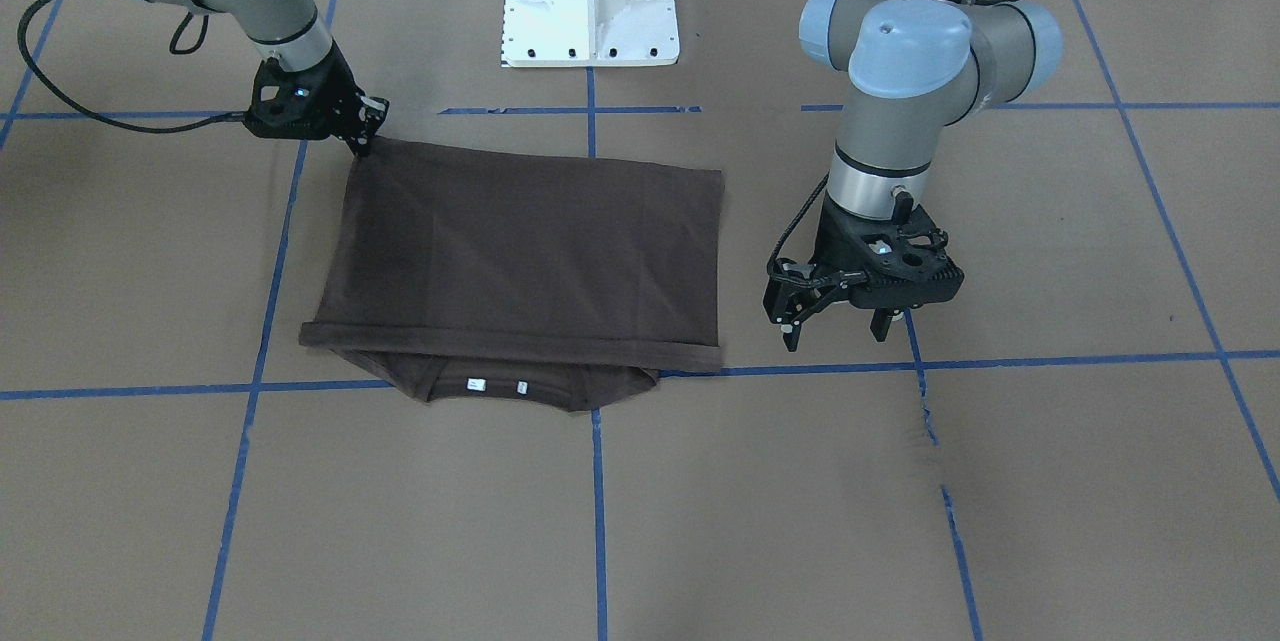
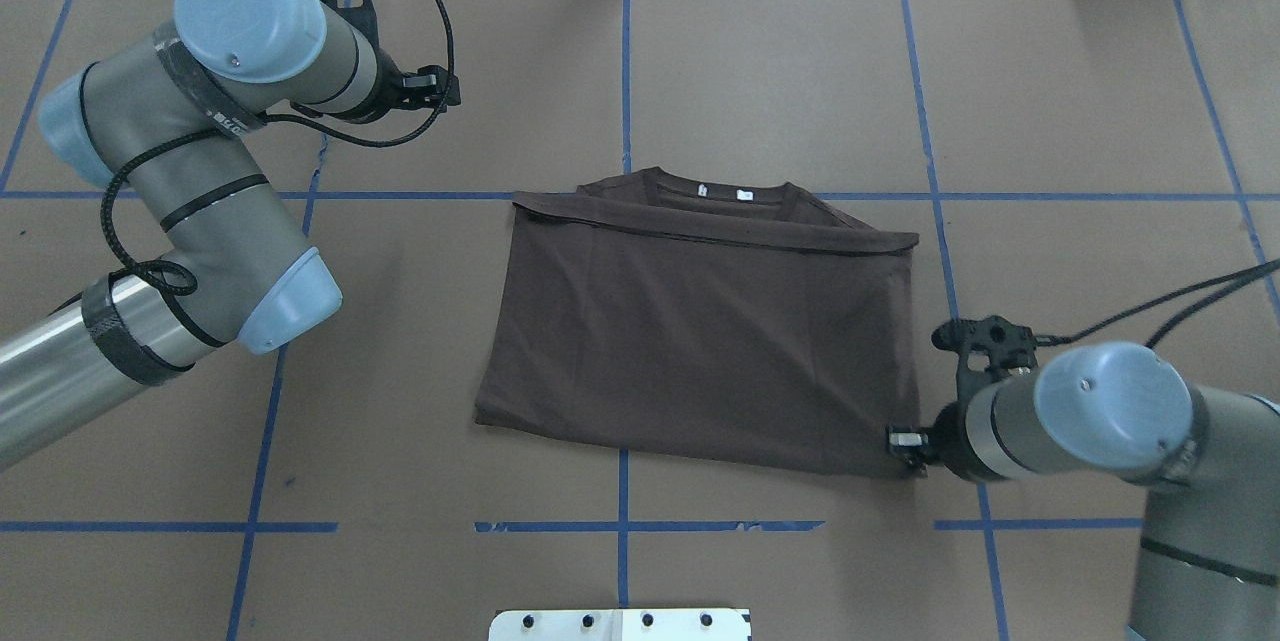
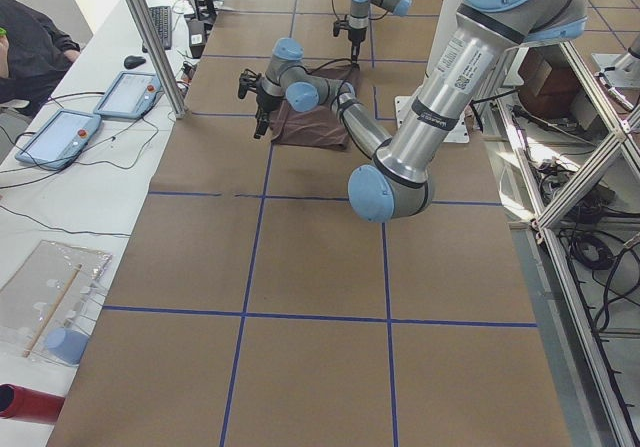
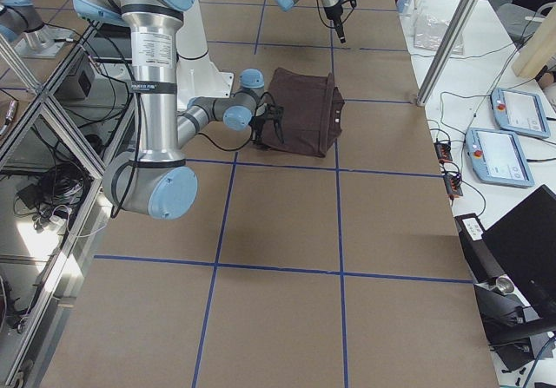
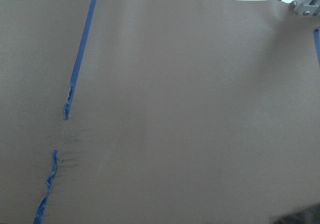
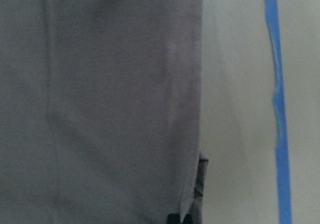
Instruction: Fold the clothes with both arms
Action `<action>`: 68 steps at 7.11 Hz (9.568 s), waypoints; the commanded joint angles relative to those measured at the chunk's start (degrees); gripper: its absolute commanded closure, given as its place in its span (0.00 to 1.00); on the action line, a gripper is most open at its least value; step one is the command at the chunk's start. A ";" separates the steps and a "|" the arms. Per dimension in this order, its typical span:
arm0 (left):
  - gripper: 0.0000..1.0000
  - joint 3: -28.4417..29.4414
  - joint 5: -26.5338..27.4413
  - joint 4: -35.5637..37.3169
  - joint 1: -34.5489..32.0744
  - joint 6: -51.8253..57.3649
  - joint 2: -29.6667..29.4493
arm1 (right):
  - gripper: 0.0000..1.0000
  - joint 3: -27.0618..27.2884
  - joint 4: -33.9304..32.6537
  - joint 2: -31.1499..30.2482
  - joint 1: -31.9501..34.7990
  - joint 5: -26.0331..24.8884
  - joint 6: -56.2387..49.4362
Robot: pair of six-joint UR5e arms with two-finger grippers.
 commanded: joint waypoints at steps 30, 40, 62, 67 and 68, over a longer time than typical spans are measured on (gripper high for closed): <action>1.00 36.10 6.75 -25.27 4.75 -17.50 -18.79 | 0.00 6.94 -0.06 4.66 8.52 4.49 -0.65; 0.00 0.07 -6.85 1.91 -0.35 -0.88 -3.02 | 0.00 -7.73 -24.84 29.19 2.58 -2.59 -15.56; 0.00 -2.63 -7.12 3.43 0.62 -1.41 -2.11 | 0.00 -15.92 -24.84 28.76 2.45 -2.63 -20.07; 0.00 -2.63 -9.05 3.34 0.80 -2.11 -2.29 | 0.00 -10.49 -24.05 18.41 6.66 -2.10 -25.76; 0.00 -2.71 -9.05 3.34 0.80 -2.11 -2.29 | 0.00 -9.95 -24.14 19.43 8.67 -1.75 -25.96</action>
